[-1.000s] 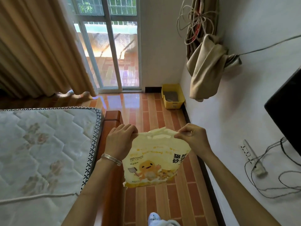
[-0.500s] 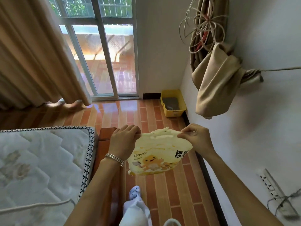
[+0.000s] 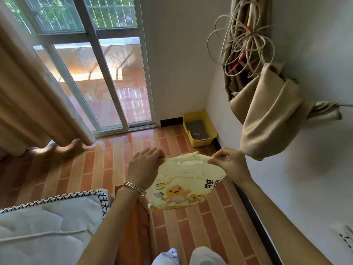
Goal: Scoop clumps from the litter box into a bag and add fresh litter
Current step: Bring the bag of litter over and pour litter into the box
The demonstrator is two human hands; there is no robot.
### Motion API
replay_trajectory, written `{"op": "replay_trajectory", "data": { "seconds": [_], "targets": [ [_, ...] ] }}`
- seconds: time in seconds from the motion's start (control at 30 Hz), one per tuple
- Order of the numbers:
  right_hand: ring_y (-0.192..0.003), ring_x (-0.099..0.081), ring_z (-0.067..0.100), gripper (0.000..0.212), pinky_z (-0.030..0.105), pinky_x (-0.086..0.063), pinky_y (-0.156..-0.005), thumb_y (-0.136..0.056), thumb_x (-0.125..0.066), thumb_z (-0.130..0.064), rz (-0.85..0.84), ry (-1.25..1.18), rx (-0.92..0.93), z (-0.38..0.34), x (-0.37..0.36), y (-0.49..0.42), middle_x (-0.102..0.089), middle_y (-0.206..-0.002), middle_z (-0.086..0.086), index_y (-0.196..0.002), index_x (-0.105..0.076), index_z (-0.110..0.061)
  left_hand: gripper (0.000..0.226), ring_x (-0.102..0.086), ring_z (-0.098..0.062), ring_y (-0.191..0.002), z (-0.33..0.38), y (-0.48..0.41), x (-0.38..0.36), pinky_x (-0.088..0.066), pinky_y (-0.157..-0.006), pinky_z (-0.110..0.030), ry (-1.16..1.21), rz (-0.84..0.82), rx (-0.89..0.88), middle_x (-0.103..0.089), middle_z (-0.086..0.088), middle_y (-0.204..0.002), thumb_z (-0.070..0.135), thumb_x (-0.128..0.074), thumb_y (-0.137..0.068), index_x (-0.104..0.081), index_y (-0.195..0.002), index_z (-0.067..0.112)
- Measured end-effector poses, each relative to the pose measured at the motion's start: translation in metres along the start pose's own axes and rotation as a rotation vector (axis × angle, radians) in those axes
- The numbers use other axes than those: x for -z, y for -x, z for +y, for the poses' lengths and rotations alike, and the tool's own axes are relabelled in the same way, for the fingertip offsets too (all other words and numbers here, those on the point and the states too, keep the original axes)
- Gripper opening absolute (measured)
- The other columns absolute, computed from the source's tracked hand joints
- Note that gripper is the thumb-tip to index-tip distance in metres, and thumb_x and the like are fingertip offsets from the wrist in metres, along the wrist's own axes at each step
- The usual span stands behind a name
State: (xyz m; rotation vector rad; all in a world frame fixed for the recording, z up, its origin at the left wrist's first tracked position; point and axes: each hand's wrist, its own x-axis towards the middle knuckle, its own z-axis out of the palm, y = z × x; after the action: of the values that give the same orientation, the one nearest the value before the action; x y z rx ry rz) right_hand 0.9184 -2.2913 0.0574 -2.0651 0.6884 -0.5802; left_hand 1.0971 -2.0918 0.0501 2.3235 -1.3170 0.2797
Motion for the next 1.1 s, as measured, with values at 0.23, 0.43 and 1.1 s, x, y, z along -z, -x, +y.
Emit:
{"op": "replay_trajectory", "data": {
  "seconds": [0.23, 0.43, 1.1],
  "targets": [
    [-0.066, -0.061, 0.008, 0.011, 0.01, -0.045, -0.058, -0.068, -0.08, -0.009, 0.008, -0.016, -0.031, 0.011, -0.028, -0.077, -0.066, -0.07, 0.0, -0.07, -0.069, -0.008, 0.014, -0.059, -0.02, -0.064, -0.047, -0.066, -0.028, -0.042, -0.057, -0.031, 0.012, -0.006, -0.019, -0.064, 0.005, -0.073, 0.016, -0.074, -0.078, -0.06, -0.077, 0.018],
    [-0.065, -0.058, -0.004, 0.012, 0.004, -0.04, -0.057, -0.067, -0.08, -0.007, 0.002, -0.016, -0.026, 0.029, -0.037, -0.159, -0.062, -0.067, -0.006, -0.07, -0.069, -0.005, 0.012, -0.059, -0.018, -0.063, -0.075, -0.138, -0.061, -0.034, -0.059, -0.027, 0.002, -0.024, -0.014, -0.063, 0.007, -0.073, 0.016, -0.071, -0.08, -0.06, -0.077, 0.019],
    [-0.069, -0.061, 0.002, 0.014, 0.008, -0.045, -0.061, -0.067, -0.081, -0.017, 0.0, 0.033, -0.091, 0.073, -0.061, -0.408, -0.066, -0.071, -0.003, -0.07, -0.069, -0.01, 0.017, -0.061, -0.021, -0.063, -0.164, -0.37, -0.14, -0.042, -0.056, -0.028, -0.002, -0.084, -0.048, -0.064, 0.004, -0.073, 0.014, -0.077, -0.075, -0.06, -0.075, 0.019]
  ]
}}
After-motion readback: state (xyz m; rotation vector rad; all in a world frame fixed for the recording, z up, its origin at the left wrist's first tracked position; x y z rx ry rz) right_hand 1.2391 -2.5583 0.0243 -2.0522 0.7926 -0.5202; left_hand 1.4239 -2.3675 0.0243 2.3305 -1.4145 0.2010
